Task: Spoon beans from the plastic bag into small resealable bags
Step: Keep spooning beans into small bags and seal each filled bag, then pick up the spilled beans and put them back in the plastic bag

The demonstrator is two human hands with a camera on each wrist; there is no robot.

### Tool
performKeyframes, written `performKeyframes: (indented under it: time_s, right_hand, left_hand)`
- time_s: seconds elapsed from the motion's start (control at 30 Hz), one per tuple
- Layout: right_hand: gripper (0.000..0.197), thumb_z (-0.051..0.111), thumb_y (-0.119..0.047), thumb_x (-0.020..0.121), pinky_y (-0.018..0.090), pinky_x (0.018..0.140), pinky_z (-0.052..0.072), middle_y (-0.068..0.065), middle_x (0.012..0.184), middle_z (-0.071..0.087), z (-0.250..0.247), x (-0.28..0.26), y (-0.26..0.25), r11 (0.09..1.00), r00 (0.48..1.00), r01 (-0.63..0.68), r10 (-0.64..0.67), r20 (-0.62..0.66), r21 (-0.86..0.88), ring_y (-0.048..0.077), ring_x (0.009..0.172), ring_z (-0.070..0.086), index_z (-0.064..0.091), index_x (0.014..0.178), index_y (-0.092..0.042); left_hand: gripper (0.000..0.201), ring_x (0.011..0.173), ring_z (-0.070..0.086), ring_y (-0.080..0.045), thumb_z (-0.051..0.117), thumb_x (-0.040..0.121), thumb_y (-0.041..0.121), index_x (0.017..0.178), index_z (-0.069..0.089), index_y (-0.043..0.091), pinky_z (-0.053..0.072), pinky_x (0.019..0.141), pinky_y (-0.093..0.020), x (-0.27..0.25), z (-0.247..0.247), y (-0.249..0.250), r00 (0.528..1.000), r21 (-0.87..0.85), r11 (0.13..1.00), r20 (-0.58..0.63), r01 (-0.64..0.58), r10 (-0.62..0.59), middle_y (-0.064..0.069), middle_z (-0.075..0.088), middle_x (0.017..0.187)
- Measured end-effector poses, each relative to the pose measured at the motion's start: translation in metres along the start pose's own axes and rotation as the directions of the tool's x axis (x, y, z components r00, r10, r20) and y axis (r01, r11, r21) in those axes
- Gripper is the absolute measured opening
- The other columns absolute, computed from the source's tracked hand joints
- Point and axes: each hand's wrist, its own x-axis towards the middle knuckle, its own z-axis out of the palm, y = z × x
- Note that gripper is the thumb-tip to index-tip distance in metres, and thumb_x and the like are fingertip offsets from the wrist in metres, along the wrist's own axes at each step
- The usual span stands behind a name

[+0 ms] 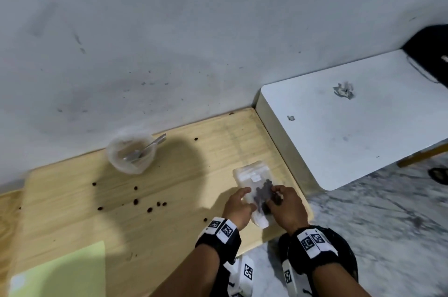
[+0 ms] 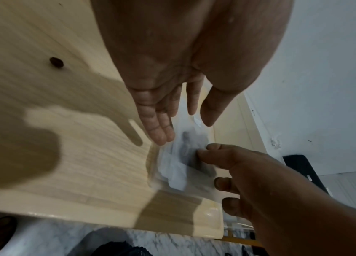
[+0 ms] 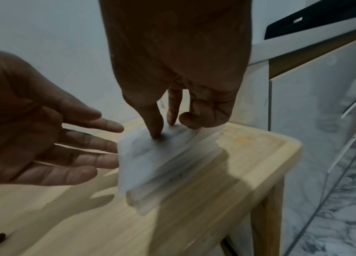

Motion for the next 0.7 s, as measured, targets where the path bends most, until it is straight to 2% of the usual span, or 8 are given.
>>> performKeyframes:
  time_s: [0.1,0.2,0.33,0.43,0.5,0.57,0.63,0.7]
  right_hand:
    - [0.04,0.072,-0.027,0.083,0.035,0.088,0.05,0.002,0.132,0.053,-0.001,-0.001,0.0,1.0,1.0,0.01,-0.01,-0.008,0.005,0.024,0.109,0.062,0.062,0.122,-0.027]
    - [0.034,0.071,-0.021,0.084,0.031,0.082,0.044,0.002,0.131,0.052,-0.006,-0.005,-0.012,0.996,0.992,0.057,-0.049,-0.113,0.072,0.023,0.109,0.061,0.063,0.116,-0.025]
    - [0.022,0.068,-0.023,0.087,0.03,0.083,0.045,-0.002,0.12,0.061,0.002,-0.001,-0.056,0.978,0.979,0.163,-0.143,-0.144,0.132,0.022,0.102,0.062,0.065,0.109,-0.028]
    - [0.01,0.069,-0.021,0.088,0.025,0.074,0.049,-0.005,0.102,0.069,0.027,0.006,-0.11,0.944,0.981,0.192,-0.189,-0.036,0.27,0.018,0.091,0.063,0.067,0.097,-0.026]
    - [0.011,0.067,-0.015,0.089,0.016,0.062,0.044,-0.004,0.091,0.071,0.046,0.009,-0.145,0.909,0.97,0.225,-0.242,0.005,0.35,0.016,0.078,0.062,0.067,0.089,-0.025]
    - [0.021,0.069,-0.01,0.086,0.012,0.058,0.043,-0.004,0.08,0.069,0.068,0.011,-0.184,0.881,0.956,0.226,-0.283,0.079,0.416,0.008,0.07,0.061,0.067,0.085,-0.031]
    - [0.024,0.073,-0.011,0.083,0.014,0.062,0.045,-0.004,0.076,0.067,0.091,0.016,-0.219,0.863,0.944,0.168,-0.279,0.174,0.476,0.007,0.07,0.062,0.066,0.086,-0.033]
    - [0.02,0.077,-0.018,0.082,0.024,0.069,0.049,-0.003,0.082,0.068,0.118,0.024,-0.248,0.855,0.941,0.095,-0.244,0.234,0.51,0.013,0.075,0.063,0.066,0.096,-0.029]
  left_hand:
    - [0.051,0.121,0.055,-0.025,0.063,0.083,0.004,0.125,0.058,0.034,0.05,0.099,-0.044,0.0,-0.003,0.002,1.0,0.01,1.0,-0.016,-0.013,0.013,0.004,0.049,0.134]
    - [0.043,0.117,0.058,-0.026,0.065,0.084,0.009,0.116,0.059,0.037,0.052,0.095,-0.041,-0.004,-0.015,0.005,0.998,-0.01,0.999,-0.03,-0.048,0.048,0.006,0.052,0.124]
    - [0.024,0.076,0.063,-0.018,0.062,0.089,0.007,0.106,0.062,0.024,0.043,0.055,-0.022,-0.018,-0.059,0.014,0.992,-0.134,0.987,-0.093,-0.092,0.08,0.001,0.063,0.106]
    - [0.018,0.066,0.063,-0.015,0.064,0.088,0.01,0.097,0.064,0.026,0.039,0.049,-0.021,-0.028,-0.121,0.017,0.968,-0.144,0.976,-0.214,-0.164,0.131,0.0,0.067,0.095]
    - [0.015,0.067,0.063,-0.016,0.067,0.085,0.012,0.094,0.066,0.024,0.04,0.047,-0.019,-0.035,-0.166,0.019,0.923,-0.125,0.97,-0.353,-0.21,0.154,-0.001,0.066,0.092]
    - [0.014,0.079,0.066,-0.021,0.067,0.087,0.014,0.096,0.068,0.024,0.049,0.057,-0.021,-0.04,-0.217,0.018,0.839,-0.045,0.97,-0.513,-0.237,0.181,0.002,0.068,0.096]
    - [0.013,0.09,0.067,-0.024,0.068,0.086,0.018,0.093,0.068,0.029,0.053,0.076,-0.031,-0.041,-0.264,0.016,0.745,0.013,0.978,-0.645,-0.209,0.168,0.003,0.069,0.102]
    - [0.012,0.098,0.062,-0.02,0.07,0.084,0.02,0.087,0.064,0.03,0.045,0.086,-0.028,-0.039,-0.305,0.013,0.665,0.076,0.986,-0.73,-0.147,0.155,0.001,0.065,0.109]
